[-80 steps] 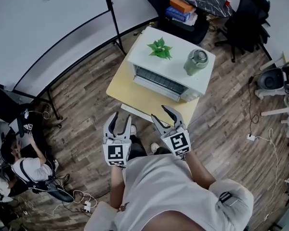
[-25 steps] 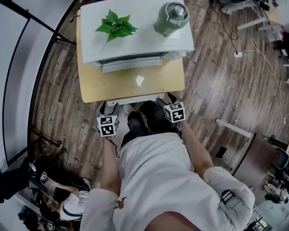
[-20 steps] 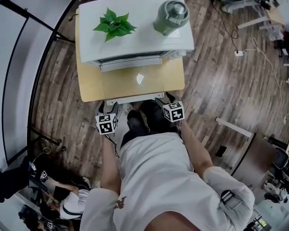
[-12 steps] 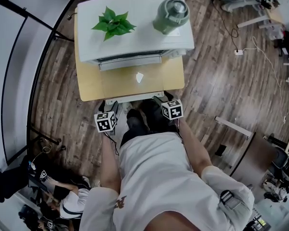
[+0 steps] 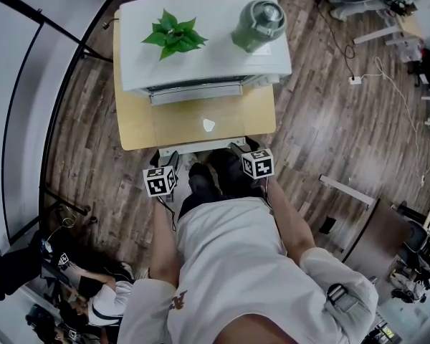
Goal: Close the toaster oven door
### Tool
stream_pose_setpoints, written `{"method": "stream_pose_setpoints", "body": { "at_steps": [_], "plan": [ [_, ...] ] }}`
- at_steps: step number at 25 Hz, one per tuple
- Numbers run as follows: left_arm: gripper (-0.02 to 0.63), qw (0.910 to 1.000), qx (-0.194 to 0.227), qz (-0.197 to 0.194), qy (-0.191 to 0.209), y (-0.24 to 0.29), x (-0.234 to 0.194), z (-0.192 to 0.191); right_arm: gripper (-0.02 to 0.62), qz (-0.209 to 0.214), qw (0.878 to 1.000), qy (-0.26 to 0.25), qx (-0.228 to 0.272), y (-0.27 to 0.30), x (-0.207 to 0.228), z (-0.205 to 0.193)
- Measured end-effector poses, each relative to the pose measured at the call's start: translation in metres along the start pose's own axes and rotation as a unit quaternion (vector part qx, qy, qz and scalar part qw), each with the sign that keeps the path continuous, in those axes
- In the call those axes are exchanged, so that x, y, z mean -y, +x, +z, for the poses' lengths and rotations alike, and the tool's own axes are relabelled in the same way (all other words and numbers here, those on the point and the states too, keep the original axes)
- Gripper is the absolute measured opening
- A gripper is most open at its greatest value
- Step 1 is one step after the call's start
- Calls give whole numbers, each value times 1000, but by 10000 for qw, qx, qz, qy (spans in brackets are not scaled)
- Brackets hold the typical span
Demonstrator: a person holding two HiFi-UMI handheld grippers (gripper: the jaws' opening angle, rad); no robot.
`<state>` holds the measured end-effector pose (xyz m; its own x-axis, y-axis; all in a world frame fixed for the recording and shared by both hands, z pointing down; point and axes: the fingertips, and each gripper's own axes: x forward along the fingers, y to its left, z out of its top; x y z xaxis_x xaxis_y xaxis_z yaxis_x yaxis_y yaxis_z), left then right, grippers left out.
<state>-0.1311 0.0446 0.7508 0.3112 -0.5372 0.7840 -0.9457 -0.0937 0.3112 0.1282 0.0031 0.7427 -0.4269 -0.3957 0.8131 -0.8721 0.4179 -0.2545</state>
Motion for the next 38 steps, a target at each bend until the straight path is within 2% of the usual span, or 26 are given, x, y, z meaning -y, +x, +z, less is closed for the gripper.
{"method": "stream_pose_setpoints", "body": {
  "at_steps": [18, 29, 34, 38],
  "plan": [
    [282, 9997, 193, -149, -98, -28, 10, 17, 255, 148, 9996, 61, 235, -28, -9, 17],
    [288, 9984, 506, -238, 0, -53, 18, 39, 259, 294, 9977, 241, 554, -52, -16, 36],
    [290, 9976, 640, -244, 54, -62, 21, 49, 262, 213, 9972, 96, 704, -63, -18, 47],
    [290, 9968, 745, -283, 28, -69, 23, 56, 255, 266, 9953, 280, 887, -69, -19, 54]
  ]
}}
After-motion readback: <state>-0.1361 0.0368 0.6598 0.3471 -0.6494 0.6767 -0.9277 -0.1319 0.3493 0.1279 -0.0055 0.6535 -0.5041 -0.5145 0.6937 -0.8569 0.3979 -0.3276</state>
